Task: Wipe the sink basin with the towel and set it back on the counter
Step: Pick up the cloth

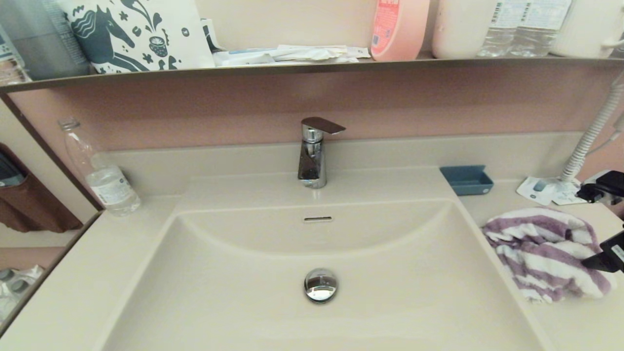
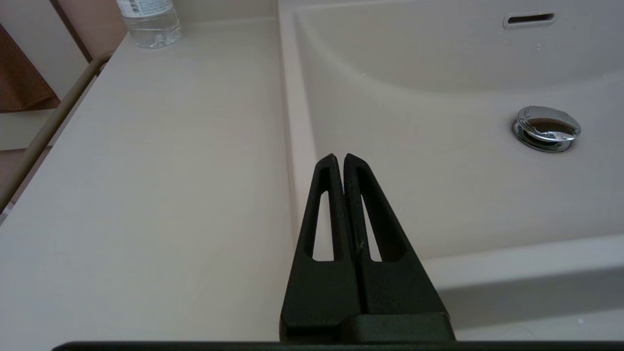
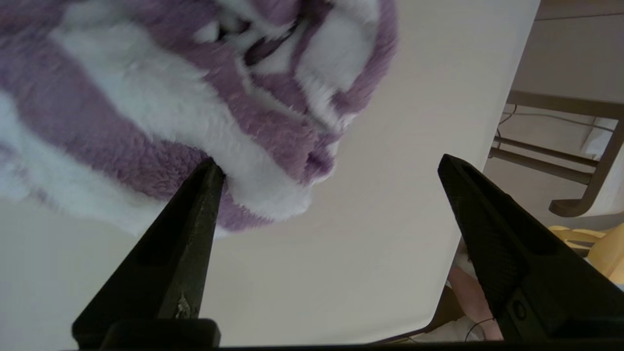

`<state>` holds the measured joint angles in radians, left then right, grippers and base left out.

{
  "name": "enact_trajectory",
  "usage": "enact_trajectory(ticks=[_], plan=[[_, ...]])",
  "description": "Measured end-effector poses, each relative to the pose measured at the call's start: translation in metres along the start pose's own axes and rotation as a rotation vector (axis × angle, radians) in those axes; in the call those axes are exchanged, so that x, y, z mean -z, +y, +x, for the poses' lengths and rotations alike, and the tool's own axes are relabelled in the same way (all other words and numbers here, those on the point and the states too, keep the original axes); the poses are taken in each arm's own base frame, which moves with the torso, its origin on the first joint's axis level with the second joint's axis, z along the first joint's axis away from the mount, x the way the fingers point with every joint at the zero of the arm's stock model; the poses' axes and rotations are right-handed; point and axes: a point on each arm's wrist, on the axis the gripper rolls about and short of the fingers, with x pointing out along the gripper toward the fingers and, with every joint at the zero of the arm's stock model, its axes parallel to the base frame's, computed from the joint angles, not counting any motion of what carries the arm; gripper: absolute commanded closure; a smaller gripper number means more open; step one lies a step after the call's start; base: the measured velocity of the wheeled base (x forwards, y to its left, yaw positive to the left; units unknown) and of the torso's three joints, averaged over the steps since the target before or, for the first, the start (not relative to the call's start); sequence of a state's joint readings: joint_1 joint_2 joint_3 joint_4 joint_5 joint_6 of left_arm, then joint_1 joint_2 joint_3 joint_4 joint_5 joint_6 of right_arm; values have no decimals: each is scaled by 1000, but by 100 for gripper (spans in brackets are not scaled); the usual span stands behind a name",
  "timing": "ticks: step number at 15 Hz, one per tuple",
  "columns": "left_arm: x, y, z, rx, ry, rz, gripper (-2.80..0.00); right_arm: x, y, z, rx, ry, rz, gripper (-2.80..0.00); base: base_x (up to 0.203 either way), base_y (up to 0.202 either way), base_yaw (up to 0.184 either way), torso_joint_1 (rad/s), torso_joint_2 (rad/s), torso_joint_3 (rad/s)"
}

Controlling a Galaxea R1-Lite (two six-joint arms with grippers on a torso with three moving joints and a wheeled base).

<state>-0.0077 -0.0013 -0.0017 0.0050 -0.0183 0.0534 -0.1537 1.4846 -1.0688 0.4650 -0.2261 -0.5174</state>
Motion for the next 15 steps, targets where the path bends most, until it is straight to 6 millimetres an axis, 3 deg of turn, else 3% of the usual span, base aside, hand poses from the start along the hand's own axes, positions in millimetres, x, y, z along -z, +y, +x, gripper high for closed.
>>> enact_trajectory(ticks=[9,15], plan=[[0,0,0,0,-1,0,0,-30,-26,46,9,50,38,-280,0,0,0,0,0,0],[0,0,0,0,0,0,0,-37,-24,61,-278,-28,52,-280,0,0,0,0,0,0]])
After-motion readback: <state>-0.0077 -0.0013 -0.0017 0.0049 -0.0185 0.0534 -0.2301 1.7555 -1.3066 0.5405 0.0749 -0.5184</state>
